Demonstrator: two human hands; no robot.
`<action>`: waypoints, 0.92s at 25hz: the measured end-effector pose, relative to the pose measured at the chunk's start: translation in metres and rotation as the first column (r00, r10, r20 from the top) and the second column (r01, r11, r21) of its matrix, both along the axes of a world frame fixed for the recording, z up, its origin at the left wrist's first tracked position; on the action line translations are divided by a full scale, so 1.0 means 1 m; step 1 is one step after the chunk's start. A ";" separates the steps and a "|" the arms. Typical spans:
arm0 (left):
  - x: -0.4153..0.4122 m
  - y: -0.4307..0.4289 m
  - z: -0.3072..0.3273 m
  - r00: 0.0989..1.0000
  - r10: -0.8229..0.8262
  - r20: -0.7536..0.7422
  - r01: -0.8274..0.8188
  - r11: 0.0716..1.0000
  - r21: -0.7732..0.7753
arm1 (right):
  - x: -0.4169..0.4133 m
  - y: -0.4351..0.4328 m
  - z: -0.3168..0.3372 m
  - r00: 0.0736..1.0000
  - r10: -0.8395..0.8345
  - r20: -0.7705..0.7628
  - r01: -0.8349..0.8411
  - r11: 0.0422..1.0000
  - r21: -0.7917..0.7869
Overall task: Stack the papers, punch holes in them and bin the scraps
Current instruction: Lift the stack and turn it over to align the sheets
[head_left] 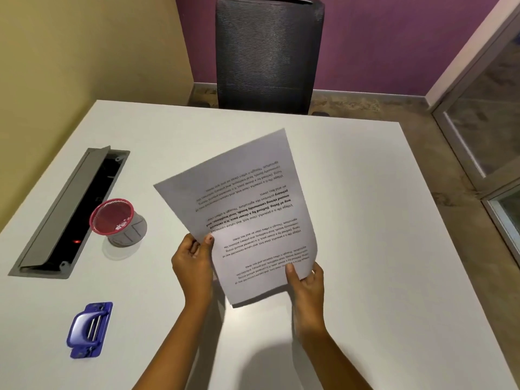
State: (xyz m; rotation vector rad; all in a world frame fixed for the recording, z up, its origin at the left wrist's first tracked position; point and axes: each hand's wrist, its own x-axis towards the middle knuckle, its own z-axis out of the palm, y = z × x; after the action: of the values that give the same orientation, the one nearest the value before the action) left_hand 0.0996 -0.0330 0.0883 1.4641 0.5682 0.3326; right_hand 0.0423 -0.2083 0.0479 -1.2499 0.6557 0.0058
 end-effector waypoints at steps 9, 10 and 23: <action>0.007 0.012 0.003 0.999 -0.046 0.020 0.049 0.986 -0.162 | 0.012 -0.006 0.009 0.999 -0.044 0.025 0.047 0.982 -0.182; 0.012 0.022 0.006 0.998 -0.047 0.046 0.055 0.981 -0.186 | 0.014 -0.013 0.012 0.998 -0.047 0.037 0.054 0.977 -0.204; 0.037 0.085 0.019 0.811 -0.565 -0.153 0.583 0.802 0.132 | 0.041 -0.066 0.035 0.982 0.016 0.189 0.053 0.935 -0.351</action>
State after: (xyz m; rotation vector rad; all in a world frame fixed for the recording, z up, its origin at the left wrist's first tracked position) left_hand 0.1365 0.0524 0.1073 1.7534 0.1517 -0.1874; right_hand 0.0828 -0.2744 0.0827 -1.5706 0.5155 -0.2554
